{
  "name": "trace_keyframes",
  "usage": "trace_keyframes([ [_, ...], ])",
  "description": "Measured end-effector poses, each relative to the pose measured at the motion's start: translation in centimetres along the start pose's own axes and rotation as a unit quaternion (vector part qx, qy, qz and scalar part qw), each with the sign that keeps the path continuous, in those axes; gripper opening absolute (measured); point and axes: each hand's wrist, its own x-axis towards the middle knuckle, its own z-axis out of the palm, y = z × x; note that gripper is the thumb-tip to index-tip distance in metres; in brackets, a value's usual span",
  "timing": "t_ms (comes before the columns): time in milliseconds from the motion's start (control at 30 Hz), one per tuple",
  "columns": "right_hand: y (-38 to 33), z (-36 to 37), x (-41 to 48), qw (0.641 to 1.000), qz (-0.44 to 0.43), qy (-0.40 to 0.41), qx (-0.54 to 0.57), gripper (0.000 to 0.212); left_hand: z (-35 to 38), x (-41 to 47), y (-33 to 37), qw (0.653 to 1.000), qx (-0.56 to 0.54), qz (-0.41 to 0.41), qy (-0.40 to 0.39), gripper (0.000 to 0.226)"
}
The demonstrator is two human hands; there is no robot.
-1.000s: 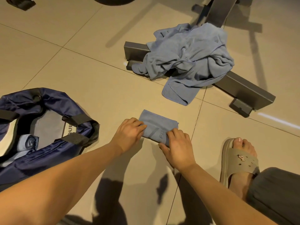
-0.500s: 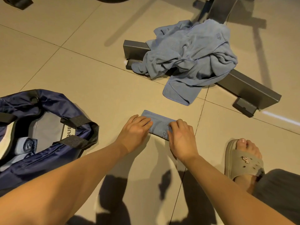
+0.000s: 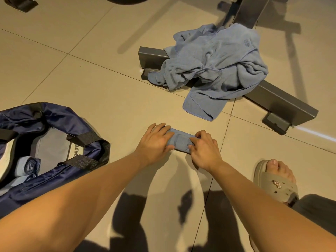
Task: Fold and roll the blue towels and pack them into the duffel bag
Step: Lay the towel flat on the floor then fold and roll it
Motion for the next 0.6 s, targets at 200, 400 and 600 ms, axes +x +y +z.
trace_keyframes([
  [200,0.1,-2.6,3.6,0.991,0.055,-0.12,0.035,0.021,-3.4,4.3,0.0,0.986,-0.049,-0.055,-0.147,0.04],
  [400,0.4,-2.1,4.2,0.985,0.068,-0.141,0.07,0.035,-5.2,7.1,-0.3,0.938,-0.17,-0.175,-0.247,0.027],
  [600,0.7,-1.5,3.5,0.986,0.01,-0.161,0.046,0.038,-5.3,6.4,-0.6,0.891,-0.204,-0.213,-0.346,0.058],
])
